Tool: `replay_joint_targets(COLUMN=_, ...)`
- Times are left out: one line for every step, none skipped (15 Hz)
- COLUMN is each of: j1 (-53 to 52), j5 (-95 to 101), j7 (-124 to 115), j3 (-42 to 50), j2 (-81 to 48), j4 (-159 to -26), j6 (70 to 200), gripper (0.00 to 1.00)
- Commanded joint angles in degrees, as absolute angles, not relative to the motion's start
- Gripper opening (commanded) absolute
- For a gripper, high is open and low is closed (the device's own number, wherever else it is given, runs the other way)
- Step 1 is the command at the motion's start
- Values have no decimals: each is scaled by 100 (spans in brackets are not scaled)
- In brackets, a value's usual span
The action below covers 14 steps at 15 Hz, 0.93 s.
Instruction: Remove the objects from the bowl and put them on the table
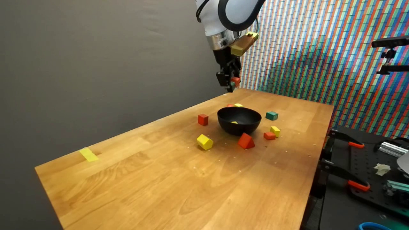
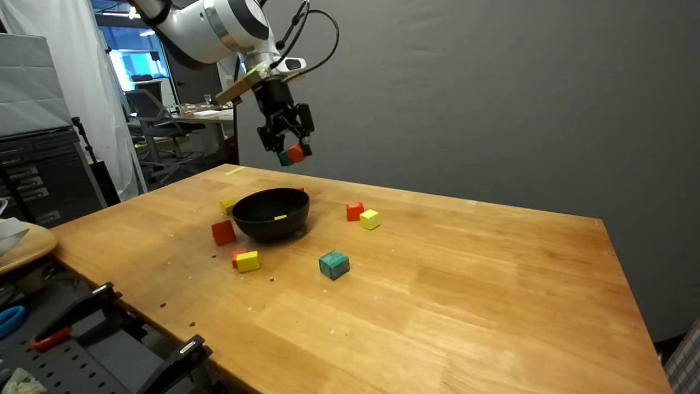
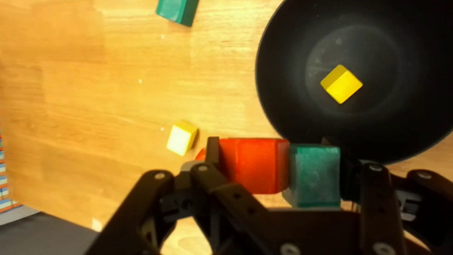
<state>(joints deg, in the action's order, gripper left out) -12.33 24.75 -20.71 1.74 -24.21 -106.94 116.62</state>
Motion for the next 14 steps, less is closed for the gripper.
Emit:
replay_joint_targets(j1=-984, j5=2489, j7=-1042, j3=190, j2=-3145, j4=-9246, j6=10830, gripper=46)
replay_joint_targets(j1=-876, j5=2439, j7=-577, j3=150, j2=-3310, j4=-8928, j6=10721, gripper=46)
replay_joint_targets(j1=-728, j5=2427, j7=-91, j3=26, j2=-3502, j4=-8619, j6=10750, gripper=46)
replay_joint_targets(j1=-687, j5=2396, j7=323, j3=42, j2=-3662, j4=-8327, j6=10759, gripper=46)
replay_joint_targets(j1=-620, j5=2377, j7=716, j3=17, j2=-3828, j4=-8039, j6=10877, gripper=46)
replay_joint_targets(j1=-572, j5=2369, j7=1062, j3=-14, j2=-3984, j4=-7770, j6=10942, gripper=46)
replay_joint_targets(j1=-514, j5=2331, j7=1359, j3=-54, j2=-4068, j4=-7621, j6=11093, gripper=46)
replay_joint_targets(j1=-437, j5=2258, j7=1649, j3=-104, j2=-4180, j4=-7452, j6=11249, gripper=46)
replay_joint_targets(j1=-368, j5=2174, j7=1958, j3=-161, j2=-4308, j4=-7272, j6=11358, gripper=46)
replay_joint_targets(j1=-277, j5=2046, j7=2258, j3=-233, j2=-4436, j4=-7111, j6=11461, gripper=46)
replay_joint_targets(j1=-192, j5=1898, j7=2533, j3=-318, j2=-4532, j4=-6990, j6=11553, gripper=46)
replay_joint_targets(j1=-118, j5=1740, j7=2799, j3=-410, j2=-4597, j4=-6931, j6=11630, gripper=46)
replay_joint_targets(j1=-48, j5=1575, j7=3062, j3=-510, j2=-4677, j4=-6851, j6=11664, gripper=46)
replay_joint_targets(j1=-17, j5=1438, j7=3218, j3=-571, j2=-4790, j4=-6741, j6=11623, gripper=46)
